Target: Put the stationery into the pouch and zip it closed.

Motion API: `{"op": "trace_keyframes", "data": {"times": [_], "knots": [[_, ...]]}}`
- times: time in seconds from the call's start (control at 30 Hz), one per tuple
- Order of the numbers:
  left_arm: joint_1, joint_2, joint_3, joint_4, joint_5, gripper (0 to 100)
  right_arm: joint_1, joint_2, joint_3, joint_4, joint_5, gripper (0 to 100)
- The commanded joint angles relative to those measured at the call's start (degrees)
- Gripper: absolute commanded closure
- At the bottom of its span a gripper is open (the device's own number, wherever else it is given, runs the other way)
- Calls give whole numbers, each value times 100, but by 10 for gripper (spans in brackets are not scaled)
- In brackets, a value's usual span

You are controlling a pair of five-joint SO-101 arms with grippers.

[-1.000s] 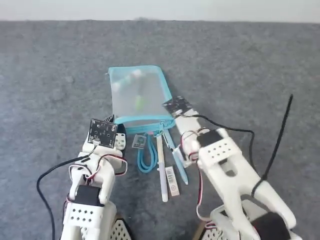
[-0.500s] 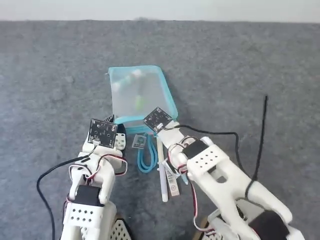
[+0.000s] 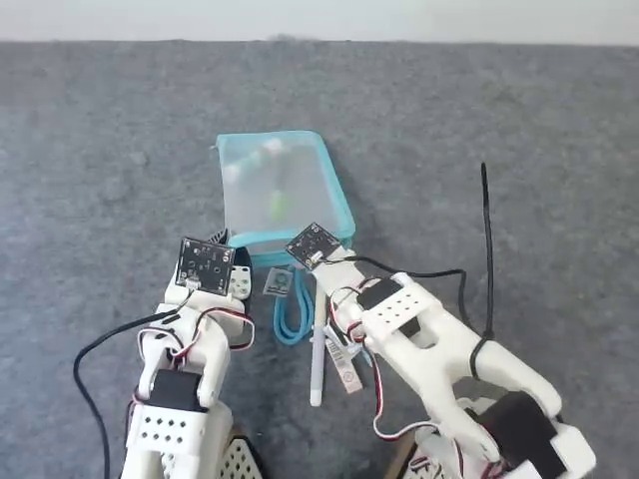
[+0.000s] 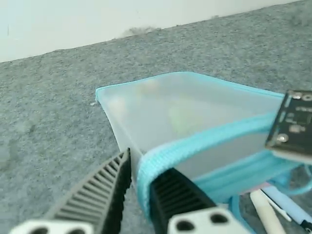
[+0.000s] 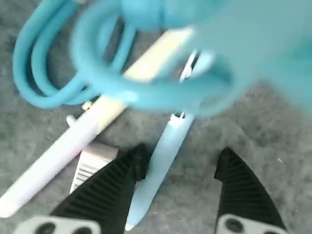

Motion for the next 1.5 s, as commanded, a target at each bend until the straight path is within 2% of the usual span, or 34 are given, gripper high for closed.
{"op": "trace_keyframes", "data": {"times": [0.0,0.17,0.33,1.47], "knots": [[0,-62,-75,-97,-88,987,321,-119,-70,-75,-70,848],[0,-62,-75,-97,-88,987,1024,-303,-79,-48,-70,976],[0,-70,-75,-105,-88,987,1446,-760,-114,224,-343,975],[0,-70,-75,26,-79,987,1455,-1059,0,277,-343,975]]}}
